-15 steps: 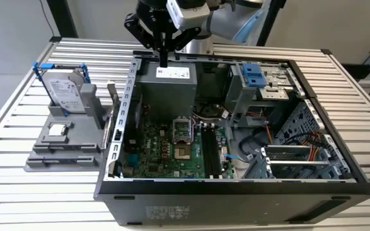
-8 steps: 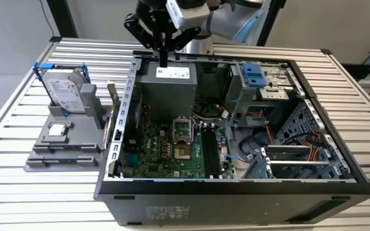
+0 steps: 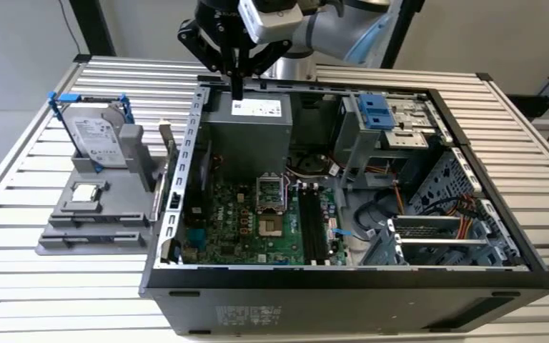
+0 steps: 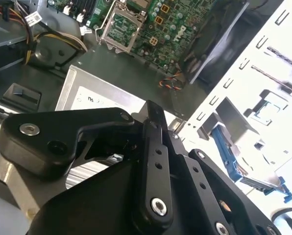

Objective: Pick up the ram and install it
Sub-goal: 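Reach for the ram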

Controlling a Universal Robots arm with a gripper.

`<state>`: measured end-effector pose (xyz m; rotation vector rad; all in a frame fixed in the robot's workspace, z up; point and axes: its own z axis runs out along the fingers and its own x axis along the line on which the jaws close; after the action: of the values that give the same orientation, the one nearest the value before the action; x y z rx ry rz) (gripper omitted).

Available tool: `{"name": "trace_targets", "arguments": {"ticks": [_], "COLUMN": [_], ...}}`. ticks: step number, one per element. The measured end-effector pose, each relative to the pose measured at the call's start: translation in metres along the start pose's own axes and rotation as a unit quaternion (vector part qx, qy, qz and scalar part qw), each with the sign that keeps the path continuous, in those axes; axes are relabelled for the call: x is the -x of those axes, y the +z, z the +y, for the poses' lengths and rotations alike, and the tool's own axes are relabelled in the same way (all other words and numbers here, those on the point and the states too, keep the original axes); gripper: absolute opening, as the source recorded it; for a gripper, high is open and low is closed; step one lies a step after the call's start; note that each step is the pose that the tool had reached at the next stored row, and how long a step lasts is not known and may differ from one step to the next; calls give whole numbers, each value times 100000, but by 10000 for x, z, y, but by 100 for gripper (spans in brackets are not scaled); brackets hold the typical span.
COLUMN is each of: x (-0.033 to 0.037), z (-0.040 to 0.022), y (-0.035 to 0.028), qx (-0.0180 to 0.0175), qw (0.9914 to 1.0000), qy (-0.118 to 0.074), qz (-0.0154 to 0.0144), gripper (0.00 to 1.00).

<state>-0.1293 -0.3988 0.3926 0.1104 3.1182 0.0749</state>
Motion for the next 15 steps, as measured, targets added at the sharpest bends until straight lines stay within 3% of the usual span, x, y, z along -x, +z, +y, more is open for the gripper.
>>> {"name": "trace_targets", "arguments": {"ticks": [15], "x": [-335], "z": [-24], "y": [-7], "qx": [16], "qw": [99998], "qy": [-676], "qz": [33], "gripper": [0]}}
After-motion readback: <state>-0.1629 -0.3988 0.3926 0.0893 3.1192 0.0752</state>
